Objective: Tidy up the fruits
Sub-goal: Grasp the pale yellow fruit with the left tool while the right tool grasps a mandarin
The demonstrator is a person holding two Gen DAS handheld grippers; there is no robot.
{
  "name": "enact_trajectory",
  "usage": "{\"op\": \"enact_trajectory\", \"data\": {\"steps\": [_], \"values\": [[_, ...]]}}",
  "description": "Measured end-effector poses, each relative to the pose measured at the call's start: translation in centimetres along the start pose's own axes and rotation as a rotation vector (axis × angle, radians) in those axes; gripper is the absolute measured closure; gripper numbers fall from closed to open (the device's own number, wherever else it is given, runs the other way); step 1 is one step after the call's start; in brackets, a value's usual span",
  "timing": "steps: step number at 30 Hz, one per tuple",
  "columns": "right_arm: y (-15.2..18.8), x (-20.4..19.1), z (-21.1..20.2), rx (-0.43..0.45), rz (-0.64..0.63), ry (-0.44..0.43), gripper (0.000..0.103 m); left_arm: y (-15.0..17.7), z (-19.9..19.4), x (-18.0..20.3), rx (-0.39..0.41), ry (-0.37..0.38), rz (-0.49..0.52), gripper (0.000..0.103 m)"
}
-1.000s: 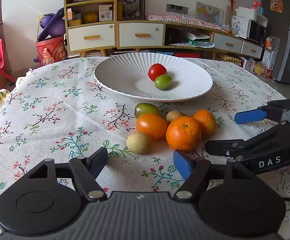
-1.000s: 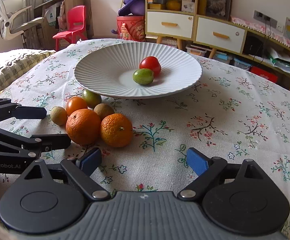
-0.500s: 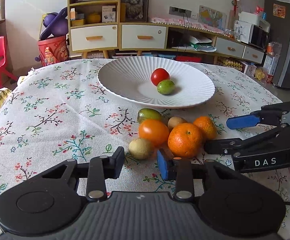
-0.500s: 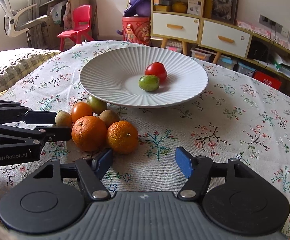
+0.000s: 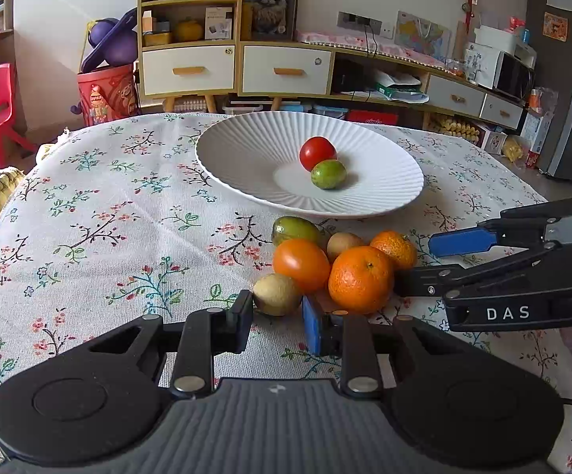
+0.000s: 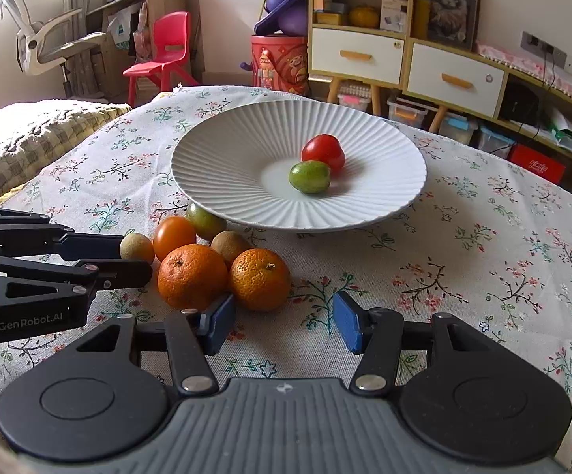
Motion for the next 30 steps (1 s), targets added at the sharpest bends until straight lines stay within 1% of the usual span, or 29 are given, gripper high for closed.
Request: {"op": "enact_trajectory", "data": {"steps": [3, 6, 9, 10, 11, 21, 30], "values": [[-0.2, -0.3, 0.2, 0.004, -0.012, -0.003, 0.054, -0.1, -0.1, -0.1, -0.001, 0.000, -0.002, 0.092], [-0.4, -0.4, 0.5, 0.004, -0.015, -0.007, 0.058, -0.1, -0.1, -0.3, -0.003, -0.004, -0.007, 0.092], [-0.4, -0.6, 0.5, 0.002, -0.007, -0.016, 0.065, -0.2, -0.2, -0.5, -0.003, -0.007, -0.014, 0.092], [-0.4, -0.7, 0.5, 0.001, -0.006, -0.023, 0.069, -0.2, -0.2, -0.6, -0.003, -0.008, -0.015, 0.092], [-0.5, -0.7, 0.6, 0.000, -0.007, -0.025, 0.072, -0.2, -0.2, -0.6, -0.003, -0.009, -0.015, 0.092], [-0.8, -0.6, 0.0, 0.007, 0.012, -0.041, 0.074, -0.6, -0.4, -0.4, -0.011, -0.008, -0.020, 0.092], [-1.3, -0.3, -1.1, 0.014, 0.028, -0.051, 0.074, -1.6, -1.0, -0.2, 0.006, 0.001, -0.020, 0.092]]}}
Point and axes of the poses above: each gripper's, at about its wrist camera, not at the fingertips, and z roughly the way its jaws point, x to its right, y to its underside, the point moved 9 cm from there along z, roughly the way its jaws point, and after that the axes turned 14 degrees about x, right-handed, at the moved point
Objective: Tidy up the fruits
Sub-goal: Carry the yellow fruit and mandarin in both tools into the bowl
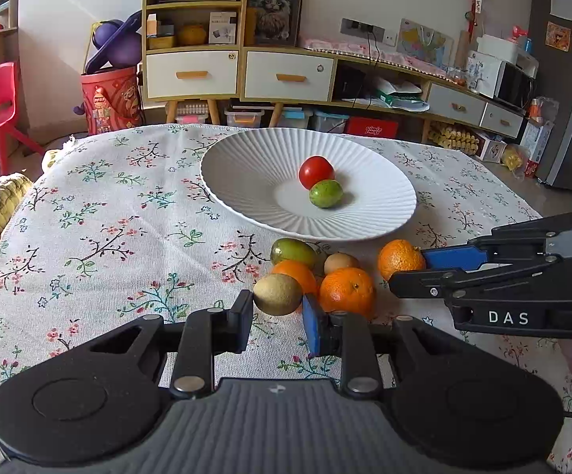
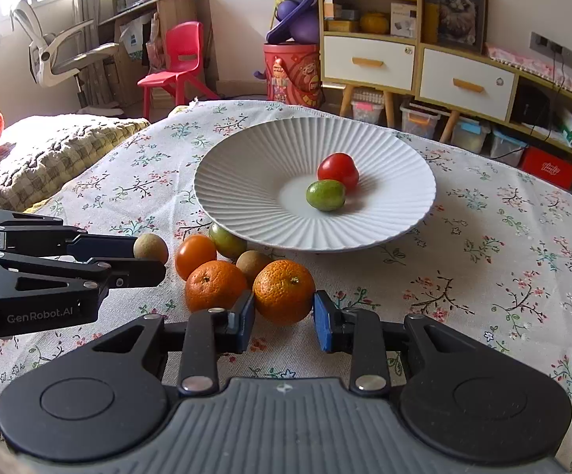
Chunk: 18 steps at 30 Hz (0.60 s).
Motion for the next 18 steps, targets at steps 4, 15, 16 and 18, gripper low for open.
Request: {"op": "enact_trajectory", "data": {"steps": [4, 15, 16, 18], "values": [[-0.5, 0.1, -0.4, 0.012, 0.016, -0.006, 0.074, -0.5, -0.2, 0.3, 0.010, 0.008, 0.002, 0.092], [-2.4, 0.9, -0.6, 0.057, 0.041, 0.004, 0.074, -2.6, 0.3, 0.7, 0.043, 0.017, -0.006, 0.092], [-2.5, 1.1, -0.4, 0.057, 0.043, 0.011, 0.074, -2.9, 0.5, 0.8, 0.046, 0.016, -0.004, 0.092], [-2.7, 1.5, -0.1, 0.060, 0.049, 0.021, 0.074, -3.3, 1.0, 0.7, 0.051, 0.008, -0.003, 0.092]]}}
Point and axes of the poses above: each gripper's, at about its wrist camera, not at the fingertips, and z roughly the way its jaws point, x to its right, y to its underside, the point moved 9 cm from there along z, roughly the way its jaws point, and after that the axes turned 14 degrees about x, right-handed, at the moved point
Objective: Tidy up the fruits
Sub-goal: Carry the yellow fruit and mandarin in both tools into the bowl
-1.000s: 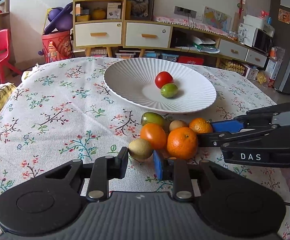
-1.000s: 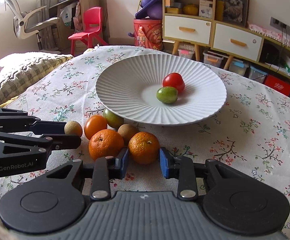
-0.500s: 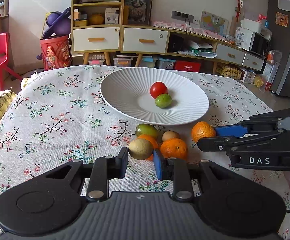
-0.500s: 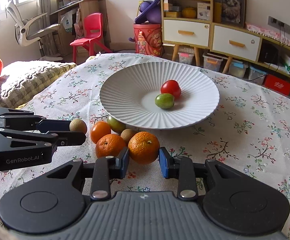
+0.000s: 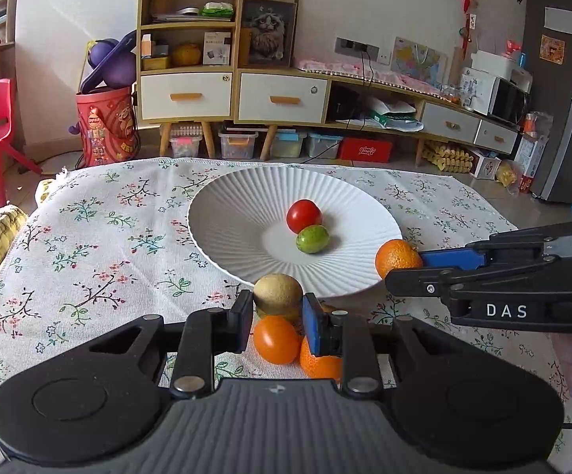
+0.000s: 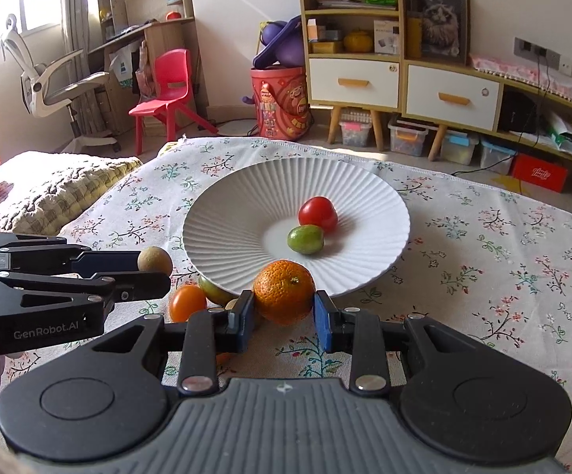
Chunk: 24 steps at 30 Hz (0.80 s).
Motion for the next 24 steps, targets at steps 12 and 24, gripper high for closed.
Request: {"op": "enact_trajectory", "data": {"steps": [12, 24], "values": [[-1.8, 2.3, 2.0, 0.021, -0.001, 0.022, 0.074, -1.5, 3.8, 0.2, -0.022, -0.023, 0.030, 0.092], [-1.3, 3.2, 4.4, -0.018, -0.008, 0.011, 0.074, -1.2, 9.0, 0.3, -0.062, -0.026, 0.066, 0.092]]}}
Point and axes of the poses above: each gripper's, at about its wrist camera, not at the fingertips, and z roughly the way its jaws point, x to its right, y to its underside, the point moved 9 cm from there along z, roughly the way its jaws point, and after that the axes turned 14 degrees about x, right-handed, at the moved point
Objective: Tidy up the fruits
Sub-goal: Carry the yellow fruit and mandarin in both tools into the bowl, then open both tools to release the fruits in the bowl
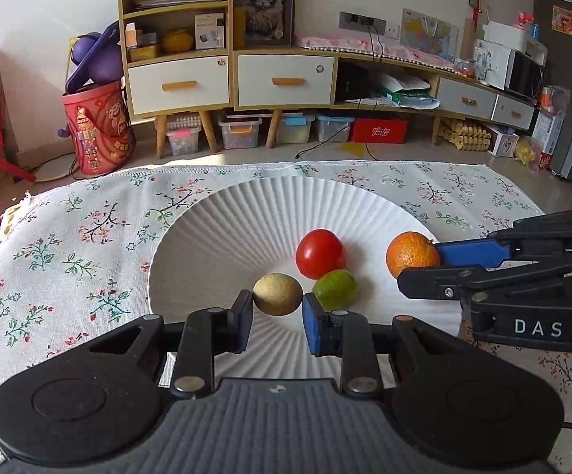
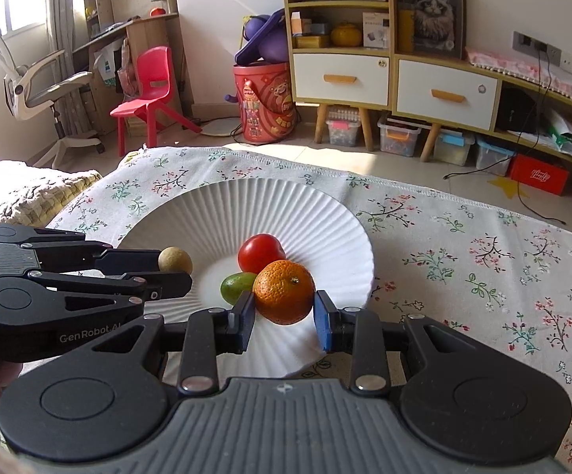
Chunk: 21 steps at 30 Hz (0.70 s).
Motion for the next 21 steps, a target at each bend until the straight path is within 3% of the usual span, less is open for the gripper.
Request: {"op": "enact_trajectory", "data": {"steps": [15, 21], "values": [[0.3, 0.1, 0.7, -0.028, -0.007, 0.000, 0.072, -0.1, 1.3, -0.3, -0.014, -0.013, -0.020, 0.090], [0.1, -0.1, 0.1, -0.014, -0.006, 0.004, 0.059, -0.3, 0.1, -0.5, -0.005, -0.014, -0.034, 0.075]]}}
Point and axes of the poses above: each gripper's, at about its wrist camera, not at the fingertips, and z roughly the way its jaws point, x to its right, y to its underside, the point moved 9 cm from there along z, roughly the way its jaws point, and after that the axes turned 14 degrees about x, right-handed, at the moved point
